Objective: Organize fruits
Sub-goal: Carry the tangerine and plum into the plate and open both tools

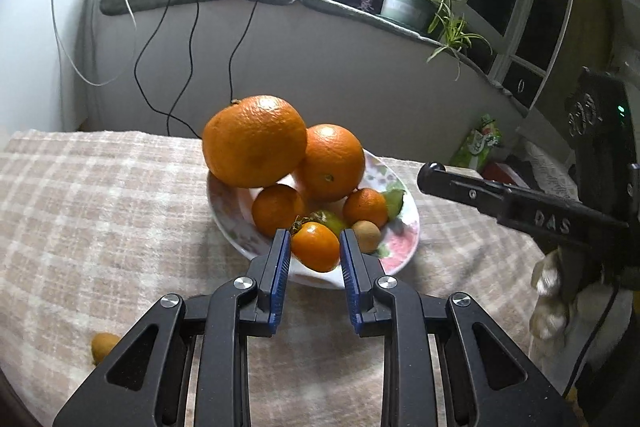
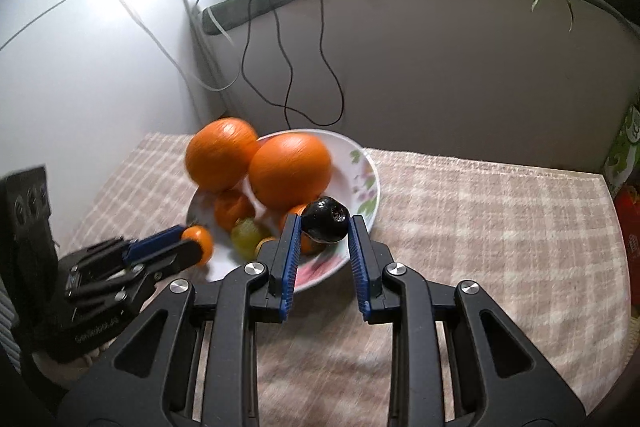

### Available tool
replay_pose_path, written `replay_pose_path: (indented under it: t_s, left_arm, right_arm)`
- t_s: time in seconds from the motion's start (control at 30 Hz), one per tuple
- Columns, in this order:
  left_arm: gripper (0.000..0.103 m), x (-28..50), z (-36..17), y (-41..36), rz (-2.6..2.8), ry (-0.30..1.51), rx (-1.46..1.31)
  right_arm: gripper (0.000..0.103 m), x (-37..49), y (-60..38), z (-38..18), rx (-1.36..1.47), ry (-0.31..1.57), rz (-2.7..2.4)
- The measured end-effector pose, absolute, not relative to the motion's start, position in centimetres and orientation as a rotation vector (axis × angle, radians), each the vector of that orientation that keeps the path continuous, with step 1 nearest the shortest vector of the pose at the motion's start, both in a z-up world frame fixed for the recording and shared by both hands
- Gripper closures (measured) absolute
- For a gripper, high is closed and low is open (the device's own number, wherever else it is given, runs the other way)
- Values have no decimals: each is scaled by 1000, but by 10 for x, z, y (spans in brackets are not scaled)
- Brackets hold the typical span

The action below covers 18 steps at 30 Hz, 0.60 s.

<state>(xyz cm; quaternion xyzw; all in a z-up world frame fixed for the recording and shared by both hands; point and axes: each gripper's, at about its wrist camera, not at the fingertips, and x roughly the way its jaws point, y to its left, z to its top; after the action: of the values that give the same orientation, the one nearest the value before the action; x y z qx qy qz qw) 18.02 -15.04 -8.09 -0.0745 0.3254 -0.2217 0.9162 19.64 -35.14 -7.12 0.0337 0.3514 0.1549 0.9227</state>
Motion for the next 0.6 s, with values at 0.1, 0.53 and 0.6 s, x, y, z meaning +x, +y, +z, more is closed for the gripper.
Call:
replay_pose_path:
  t_s: [0.1,0.53,0.6]
  left_arm:
    - [80,183,-81,-149,-455,666,-158]
    - [79,182,-80,-147,-458,658,-158]
    - [79,182,-80,-148,-454,659,-153]
  right_arm:
    - [78,210,-352,-75,82,726,315]
    - [78,233,-344,-89,79,752,302]
    - [78,231,-345,-90,78,753,301]
